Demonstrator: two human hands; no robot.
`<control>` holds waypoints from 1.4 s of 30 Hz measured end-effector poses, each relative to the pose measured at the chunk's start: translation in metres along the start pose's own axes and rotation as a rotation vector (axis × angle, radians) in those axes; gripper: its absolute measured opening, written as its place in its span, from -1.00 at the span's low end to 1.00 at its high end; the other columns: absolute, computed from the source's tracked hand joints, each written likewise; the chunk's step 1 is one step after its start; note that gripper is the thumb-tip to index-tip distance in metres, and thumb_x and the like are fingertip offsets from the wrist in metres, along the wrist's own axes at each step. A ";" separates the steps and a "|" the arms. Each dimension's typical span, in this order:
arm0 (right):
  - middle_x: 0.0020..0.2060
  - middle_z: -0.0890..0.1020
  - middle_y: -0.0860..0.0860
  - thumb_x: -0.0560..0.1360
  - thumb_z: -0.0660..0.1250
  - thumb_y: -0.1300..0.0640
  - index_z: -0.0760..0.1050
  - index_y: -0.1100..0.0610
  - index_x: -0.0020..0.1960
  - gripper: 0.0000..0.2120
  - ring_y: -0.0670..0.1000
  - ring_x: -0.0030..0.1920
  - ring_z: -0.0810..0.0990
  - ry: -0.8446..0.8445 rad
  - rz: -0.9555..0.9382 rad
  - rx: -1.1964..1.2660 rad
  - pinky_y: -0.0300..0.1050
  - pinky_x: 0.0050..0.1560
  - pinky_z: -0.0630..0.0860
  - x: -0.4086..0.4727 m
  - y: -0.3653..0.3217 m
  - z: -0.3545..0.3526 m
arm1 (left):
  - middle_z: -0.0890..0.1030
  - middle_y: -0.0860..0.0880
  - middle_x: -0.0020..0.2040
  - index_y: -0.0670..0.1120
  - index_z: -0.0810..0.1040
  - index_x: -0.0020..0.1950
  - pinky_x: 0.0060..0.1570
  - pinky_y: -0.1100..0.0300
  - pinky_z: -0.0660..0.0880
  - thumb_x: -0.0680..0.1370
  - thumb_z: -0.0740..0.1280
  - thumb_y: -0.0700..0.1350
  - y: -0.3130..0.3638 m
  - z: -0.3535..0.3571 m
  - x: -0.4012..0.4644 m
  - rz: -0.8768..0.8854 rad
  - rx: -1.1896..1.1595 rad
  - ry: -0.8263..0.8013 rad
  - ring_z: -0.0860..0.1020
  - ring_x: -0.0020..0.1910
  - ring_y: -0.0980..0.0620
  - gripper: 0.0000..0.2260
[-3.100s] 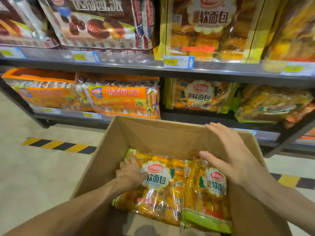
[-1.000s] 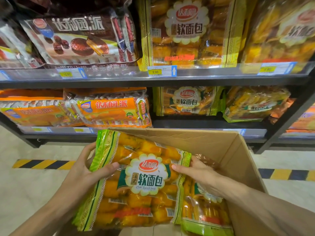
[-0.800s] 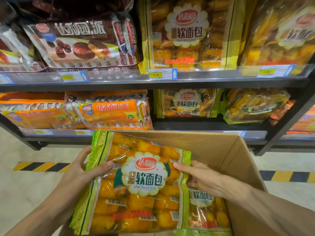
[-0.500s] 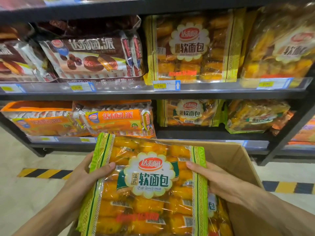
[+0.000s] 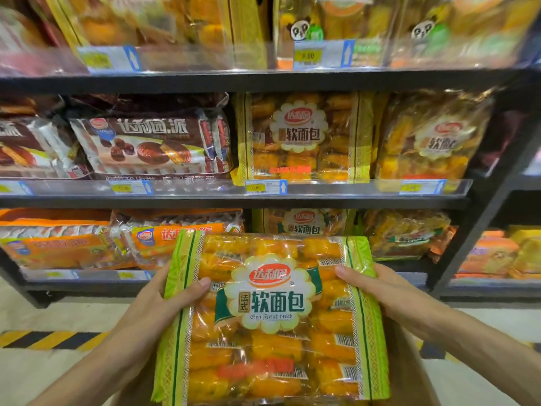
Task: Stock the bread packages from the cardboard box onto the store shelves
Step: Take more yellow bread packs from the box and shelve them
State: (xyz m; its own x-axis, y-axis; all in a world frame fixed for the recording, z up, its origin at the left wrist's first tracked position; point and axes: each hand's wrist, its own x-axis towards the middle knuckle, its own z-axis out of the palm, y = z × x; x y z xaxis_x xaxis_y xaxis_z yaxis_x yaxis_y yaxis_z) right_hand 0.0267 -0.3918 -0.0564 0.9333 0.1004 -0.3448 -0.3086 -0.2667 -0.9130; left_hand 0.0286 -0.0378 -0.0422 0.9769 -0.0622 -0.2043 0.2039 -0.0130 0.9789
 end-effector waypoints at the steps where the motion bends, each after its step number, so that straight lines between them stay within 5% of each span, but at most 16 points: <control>1: 0.07 0.78 -0.05 0.51 0.39 -0.25 0.55 -0.05 0.31 -0.54 -0.01 0.09 0.76 0.009 -0.007 -0.008 0.16 0.40 0.49 0.000 -0.004 -0.004 | 0.75 -0.04 0.10 0.24 0.47 0.37 0.12 -0.22 0.61 0.49 0.48 -0.01 0.003 0.003 0.003 0.016 0.012 -0.014 0.74 0.01 -0.20 -0.51; 5: 0.05 0.78 -0.04 0.51 0.39 -0.22 0.58 -0.01 0.29 -0.56 0.00 0.07 0.77 0.085 -0.038 -0.020 0.19 0.42 0.47 0.002 -0.022 -0.022 | 0.74 0.00 0.13 0.24 0.46 0.35 0.04 -0.10 0.64 0.49 0.45 0.00 0.021 0.016 0.019 0.104 0.077 -0.080 0.75 0.02 -0.10 -0.55; 9: 0.12 0.76 -0.12 0.39 0.47 -0.41 0.57 -0.14 0.29 -0.42 0.03 0.15 0.73 0.204 -0.152 -0.083 0.25 0.38 0.48 0.005 -0.046 -0.042 | 0.71 0.07 0.19 0.25 0.47 0.35 0.20 -0.18 0.59 0.51 0.45 0.07 0.044 0.021 0.045 0.254 0.162 -0.077 0.72 0.10 0.00 -0.58; 16: 0.08 0.77 -0.12 0.52 0.40 -0.11 0.57 -0.07 0.30 -0.63 -0.09 0.06 0.76 0.302 -0.439 -0.006 -0.05 0.10 0.62 0.014 -0.088 -0.070 | 0.69 0.13 0.20 0.13 0.44 0.40 0.23 0.03 0.57 0.57 0.42 0.02 0.082 0.038 0.083 0.554 0.227 -0.059 0.67 0.18 0.15 -0.58; 21: 0.18 0.73 -0.08 0.52 0.47 -0.02 0.51 0.00 0.40 -0.53 -0.08 0.15 0.73 0.399 -0.559 0.012 -0.17 0.07 0.68 0.036 -0.076 -0.083 | 0.58 0.11 0.34 0.06 0.31 0.52 0.37 0.04 0.48 0.59 0.41 0.03 0.067 0.047 0.116 0.682 0.377 -0.025 0.55 0.33 0.19 -0.46; 31: 0.20 0.70 -0.04 0.38 0.57 0.10 0.50 0.10 0.41 -0.37 -0.10 0.21 0.67 0.419 -0.566 -0.167 -0.11 0.27 0.59 0.070 -0.009 -0.090 | 0.55 0.19 0.36 -0.03 0.34 0.55 0.26 0.41 0.43 0.50 0.56 -0.06 -0.005 0.064 0.161 0.704 0.453 -0.002 0.49 0.35 0.32 -0.32; 36: 0.24 0.68 -0.02 0.42 0.58 0.19 0.45 0.08 0.45 -0.36 -0.05 0.25 0.66 0.452 -0.524 -0.160 -0.01 0.28 0.59 0.096 0.023 -0.091 | 0.57 0.30 0.22 0.06 0.37 0.45 0.17 0.40 0.50 0.44 0.61 -0.06 -0.031 0.072 0.184 0.628 0.483 0.018 0.54 0.22 0.37 -0.34; 42: 0.17 0.70 -0.07 0.47 0.56 0.20 0.45 0.06 0.43 -0.42 -0.14 0.16 0.68 0.442 -0.438 -0.190 -0.06 0.23 0.60 0.129 0.053 -0.092 | 0.56 0.29 0.15 -0.05 0.42 0.46 0.18 0.37 0.50 0.43 0.61 -0.08 -0.055 0.077 0.216 0.501 0.598 0.006 0.53 0.15 0.45 -0.34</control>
State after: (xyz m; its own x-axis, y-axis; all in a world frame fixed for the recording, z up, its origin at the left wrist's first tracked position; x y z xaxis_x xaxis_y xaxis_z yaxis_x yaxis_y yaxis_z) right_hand 0.1477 -0.4812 -0.1290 0.9654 -0.1547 0.2098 0.1176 -0.4597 -0.8802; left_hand 0.2237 -0.1276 -0.1398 0.9441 -0.1974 0.2642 -0.3293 -0.5209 0.7875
